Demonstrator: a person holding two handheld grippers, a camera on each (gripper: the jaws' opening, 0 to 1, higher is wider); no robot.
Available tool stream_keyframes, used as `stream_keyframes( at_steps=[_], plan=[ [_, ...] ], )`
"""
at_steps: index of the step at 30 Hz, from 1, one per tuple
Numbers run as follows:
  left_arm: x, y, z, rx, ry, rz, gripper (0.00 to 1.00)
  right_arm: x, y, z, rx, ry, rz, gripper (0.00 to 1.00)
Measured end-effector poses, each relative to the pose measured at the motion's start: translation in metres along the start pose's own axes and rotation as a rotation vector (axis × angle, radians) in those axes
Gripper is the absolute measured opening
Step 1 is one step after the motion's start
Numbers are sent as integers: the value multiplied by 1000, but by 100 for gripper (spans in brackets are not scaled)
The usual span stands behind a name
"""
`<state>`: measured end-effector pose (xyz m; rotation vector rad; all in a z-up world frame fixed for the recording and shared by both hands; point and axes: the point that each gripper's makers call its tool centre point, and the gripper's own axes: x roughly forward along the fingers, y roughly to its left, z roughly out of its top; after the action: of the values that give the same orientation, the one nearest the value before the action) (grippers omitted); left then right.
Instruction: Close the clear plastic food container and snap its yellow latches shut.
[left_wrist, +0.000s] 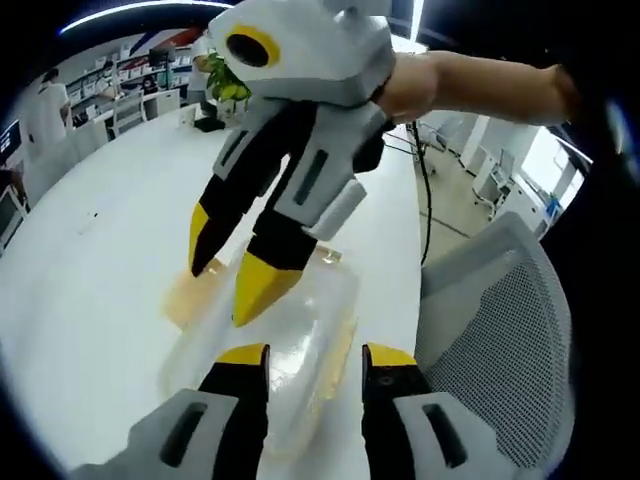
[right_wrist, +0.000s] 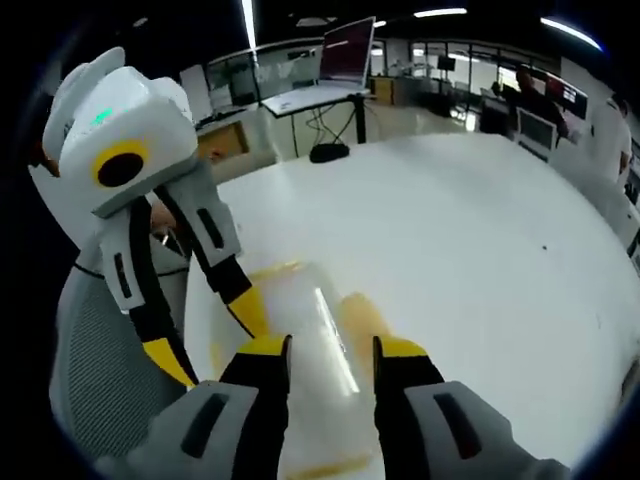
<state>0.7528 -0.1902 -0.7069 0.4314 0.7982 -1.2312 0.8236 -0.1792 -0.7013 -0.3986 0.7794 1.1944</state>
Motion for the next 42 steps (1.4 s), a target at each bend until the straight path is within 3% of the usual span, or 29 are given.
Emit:
stream_keyframes(
  at_steps=[8, 24, 31, 42],
  plan=[
    [2, -5, 3, 100, -12, 25, 33, 4, -8, -2, -4, 42, 50, 31],
    [7, -5, -3, 260, -14, 75, 33, 15, -3, -10, -68, 161, 183, 30],
    [10, -5, -1, 334, -25, 96, 33, 15, 2, -13, -51, 206, 250, 28],
    [13, 0, -3, 480, -28, 116, 29, 17, 3, -14, -64, 232, 291, 31]
  ],
)
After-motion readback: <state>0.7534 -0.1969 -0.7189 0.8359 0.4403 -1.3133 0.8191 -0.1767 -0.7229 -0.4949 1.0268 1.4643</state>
